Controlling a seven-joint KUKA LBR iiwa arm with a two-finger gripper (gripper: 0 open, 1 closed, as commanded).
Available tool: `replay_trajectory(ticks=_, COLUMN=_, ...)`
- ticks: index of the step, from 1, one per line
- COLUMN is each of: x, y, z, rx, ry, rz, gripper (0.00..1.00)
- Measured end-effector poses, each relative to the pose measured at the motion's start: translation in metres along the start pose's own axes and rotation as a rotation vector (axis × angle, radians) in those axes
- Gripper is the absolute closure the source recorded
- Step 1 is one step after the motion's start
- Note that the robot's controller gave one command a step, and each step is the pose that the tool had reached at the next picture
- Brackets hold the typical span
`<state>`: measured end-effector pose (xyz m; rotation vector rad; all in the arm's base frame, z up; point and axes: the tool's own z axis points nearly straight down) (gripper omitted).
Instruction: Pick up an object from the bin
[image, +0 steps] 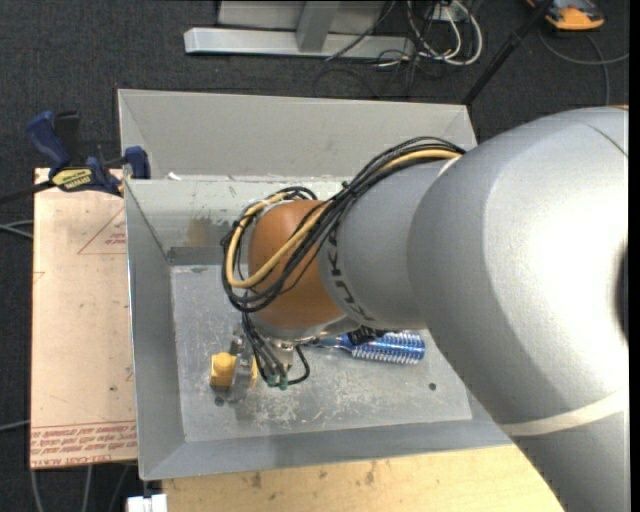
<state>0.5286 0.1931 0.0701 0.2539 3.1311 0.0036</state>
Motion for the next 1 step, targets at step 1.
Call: replay_trajectory(ticks=1, x=0.0152, y=0.0041, z=-0.157, rx=-0.003, ry=-0.009, rz=-0.074, gripper=1.0)
